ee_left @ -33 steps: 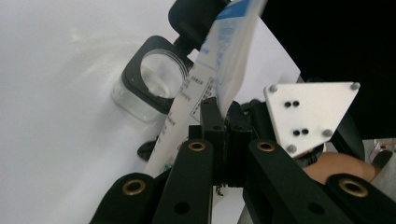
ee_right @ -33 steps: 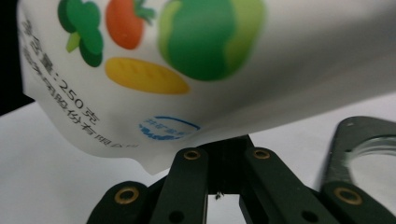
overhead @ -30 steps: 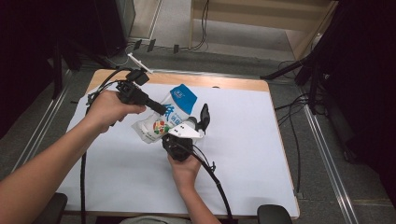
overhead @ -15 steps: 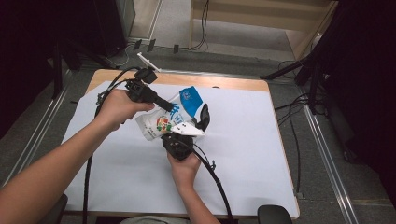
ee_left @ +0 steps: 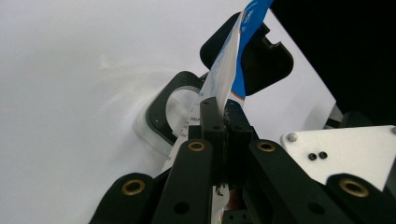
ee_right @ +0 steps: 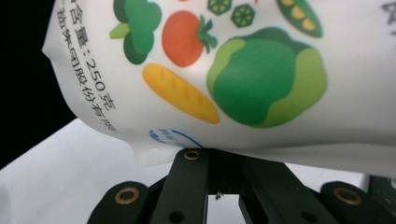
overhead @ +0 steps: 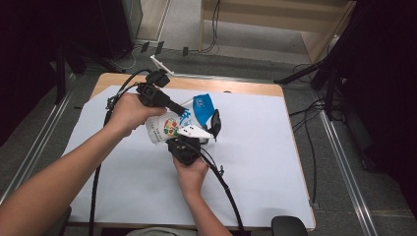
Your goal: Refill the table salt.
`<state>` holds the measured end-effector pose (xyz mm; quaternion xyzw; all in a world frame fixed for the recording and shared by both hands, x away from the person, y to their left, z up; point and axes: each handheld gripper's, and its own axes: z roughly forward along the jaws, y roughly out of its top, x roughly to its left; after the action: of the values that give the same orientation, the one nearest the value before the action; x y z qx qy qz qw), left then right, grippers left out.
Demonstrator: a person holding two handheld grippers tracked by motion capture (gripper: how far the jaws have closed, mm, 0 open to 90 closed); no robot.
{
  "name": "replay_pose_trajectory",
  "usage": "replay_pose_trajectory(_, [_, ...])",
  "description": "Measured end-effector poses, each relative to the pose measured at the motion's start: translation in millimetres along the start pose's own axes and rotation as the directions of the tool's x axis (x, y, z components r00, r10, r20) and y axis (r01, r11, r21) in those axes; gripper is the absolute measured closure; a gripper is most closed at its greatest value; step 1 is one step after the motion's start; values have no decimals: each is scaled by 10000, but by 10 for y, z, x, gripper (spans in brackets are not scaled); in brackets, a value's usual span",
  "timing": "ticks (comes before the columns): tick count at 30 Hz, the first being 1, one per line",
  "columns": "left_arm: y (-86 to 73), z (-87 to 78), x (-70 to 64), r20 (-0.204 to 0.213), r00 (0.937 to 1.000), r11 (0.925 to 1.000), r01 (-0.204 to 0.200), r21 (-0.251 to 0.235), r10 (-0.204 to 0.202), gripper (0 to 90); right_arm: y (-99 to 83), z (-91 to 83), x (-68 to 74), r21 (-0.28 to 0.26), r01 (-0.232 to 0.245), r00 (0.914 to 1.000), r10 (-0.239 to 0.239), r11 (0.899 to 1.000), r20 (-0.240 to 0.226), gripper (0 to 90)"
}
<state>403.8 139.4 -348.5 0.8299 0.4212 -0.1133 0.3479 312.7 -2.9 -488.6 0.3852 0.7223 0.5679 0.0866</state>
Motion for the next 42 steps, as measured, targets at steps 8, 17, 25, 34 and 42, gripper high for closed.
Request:
replay_pose_trajectory(8, [24, 36, 22, -212, 9997, 9999, 134, -76, -136, 900, 20, 39, -7, 43, -91, 9999, 92, 9999, -89, 900])
replay_pose_trajectory(17, [95, 25, -25, -613, 9981, 9999, -112, -15, 111, 900, 75, 61, -28, -101, -304, 9991, 301, 9995, -307, 900])
replay_pose_trajectory(25, [162, 74, -60, -685, 9975, 9998, -148, 114, 156, 900, 108, 44, -43, -244, -419, 9985, 411, 9988, -350, 900])
replay_pose_trajectory(34, [193, 68, -58, -794, 9967, 9998, -176, 93, 183, 900, 133, 56, -60, -259, -486, 9979, 474, 9985, -432, 900])
replay_pose_trajectory(42, [208, 47, -53, -829, 9964, 9999, -161, 53, 165, 900, 166, 72, -56, -297, -443, 9980, 429, 9986, -470, 900])
